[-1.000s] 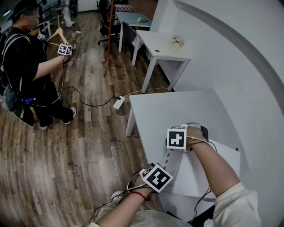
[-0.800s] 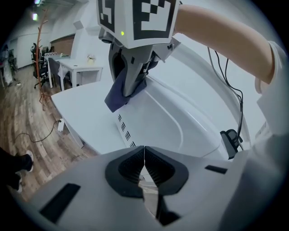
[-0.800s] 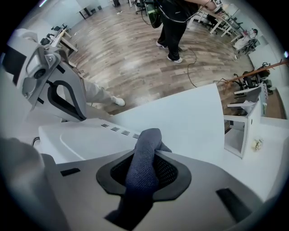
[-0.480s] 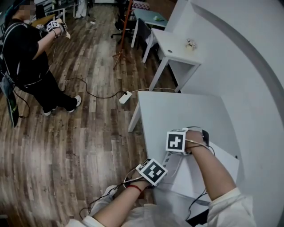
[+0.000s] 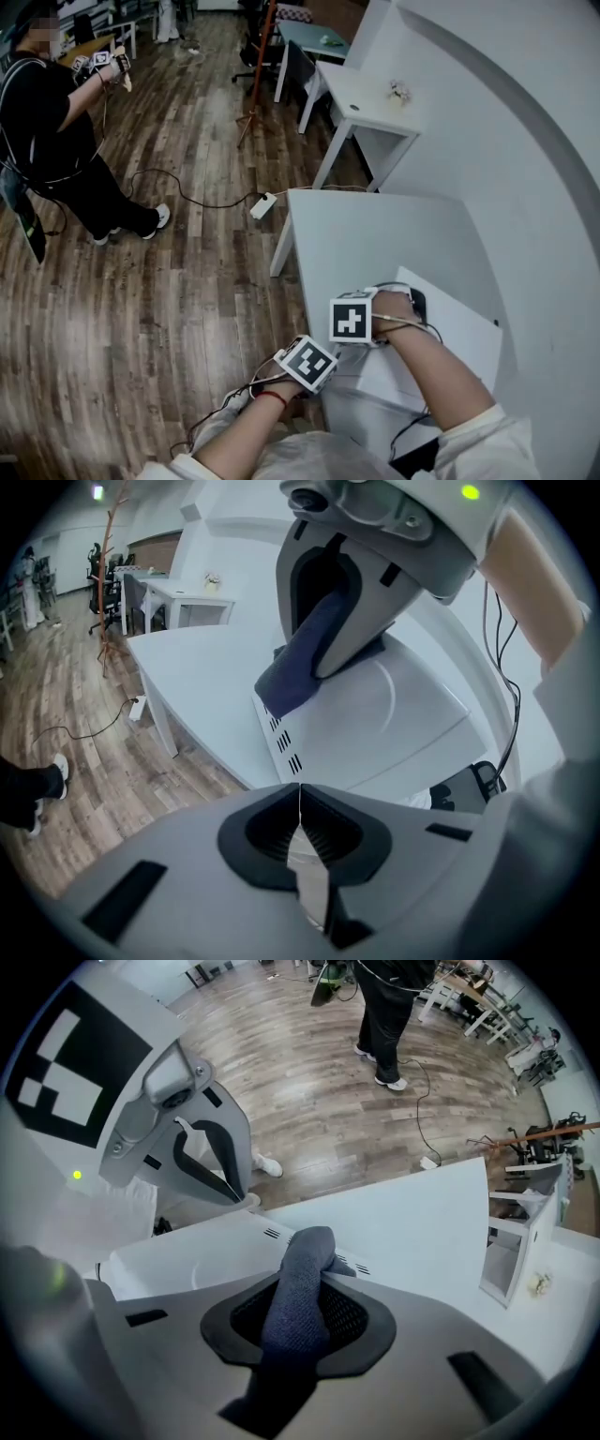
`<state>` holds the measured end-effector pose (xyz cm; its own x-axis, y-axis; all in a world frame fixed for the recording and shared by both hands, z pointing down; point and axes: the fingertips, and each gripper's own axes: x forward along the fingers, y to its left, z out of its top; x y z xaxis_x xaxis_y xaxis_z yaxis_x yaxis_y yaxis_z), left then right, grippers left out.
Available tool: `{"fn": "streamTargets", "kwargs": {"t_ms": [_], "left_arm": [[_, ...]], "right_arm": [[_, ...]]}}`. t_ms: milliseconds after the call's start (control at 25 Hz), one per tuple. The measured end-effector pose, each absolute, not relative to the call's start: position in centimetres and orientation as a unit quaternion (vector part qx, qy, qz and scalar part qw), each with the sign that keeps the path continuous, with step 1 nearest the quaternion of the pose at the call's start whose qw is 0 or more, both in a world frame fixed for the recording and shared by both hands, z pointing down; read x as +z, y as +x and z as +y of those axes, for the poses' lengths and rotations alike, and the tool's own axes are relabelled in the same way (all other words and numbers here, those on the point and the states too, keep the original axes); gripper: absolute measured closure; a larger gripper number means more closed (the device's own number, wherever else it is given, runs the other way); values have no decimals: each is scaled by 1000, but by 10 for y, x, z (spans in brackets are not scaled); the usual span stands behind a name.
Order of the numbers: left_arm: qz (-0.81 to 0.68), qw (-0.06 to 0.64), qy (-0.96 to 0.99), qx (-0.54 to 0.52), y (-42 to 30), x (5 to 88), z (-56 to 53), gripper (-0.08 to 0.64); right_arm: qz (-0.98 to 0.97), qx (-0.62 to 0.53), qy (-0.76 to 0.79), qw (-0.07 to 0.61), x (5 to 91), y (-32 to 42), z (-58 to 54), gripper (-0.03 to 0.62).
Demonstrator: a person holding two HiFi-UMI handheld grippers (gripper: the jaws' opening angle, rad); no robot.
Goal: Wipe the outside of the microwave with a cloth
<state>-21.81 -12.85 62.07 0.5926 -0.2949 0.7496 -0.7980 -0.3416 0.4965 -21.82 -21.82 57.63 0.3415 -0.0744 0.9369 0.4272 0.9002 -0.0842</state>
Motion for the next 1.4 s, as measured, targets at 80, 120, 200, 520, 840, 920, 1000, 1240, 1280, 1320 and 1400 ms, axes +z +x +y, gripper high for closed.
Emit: {"fn": "streamTargets", "kwargs": {"t_ms": [80, 120, 200, 520, 840, 920, 1000, 1240, 1280, 1320, 1400], "left_arm": [[-353, 456, 768, 279, -220, 624, -120, 557], [-352, 460, 766, 279, -221, 625, -115, 557], [-356, 464, 761, 280, -224, 630, -110, 557], [-367, 470, 744, 303, -243, 642, -87, 557], [-354, 483, 745, 294, -245, 643, -77, 557], [-351, 482, 751, 284, -244, 643, -80, 557], [-355, 479, 751, 284, -249, 645, -84, 557], [-338, 494, 747, 290, -250, 645, -89, 557], [-336, 494, 747, 292, -250, 645, -92, 557], [-335, 493, 748, 293, -251, 645, -95, 557], [-331, 491, 750, 296, -250, 646, -100, 557]], "right_arm": [[-550, -156, -166, 803, 577, -217, -205, 497], [-550, -157, -168, 803, 577, -217, -200, 497], [-550, -151, -175, 803, 578, -215, -188, 497], [-538, -151, -197, 806, 578, -215, -147, 497], [-523, -121, -251, 806, 575, -208, -103, 497], [-525, -104, -269, 801, 574, -209, -97, 497], [-528, -84, -277, 798, 573, -209, -98, 497], [-533, -61, -276, 798, 571, -212, -116, 497], [-532, -64, -272, 799, 572, -213, -122, 497], [-531, -65, -268, 801, 572, -214, -129, 497], [-531, -62, -260, 804, 572, -215, -141, 497]]}}
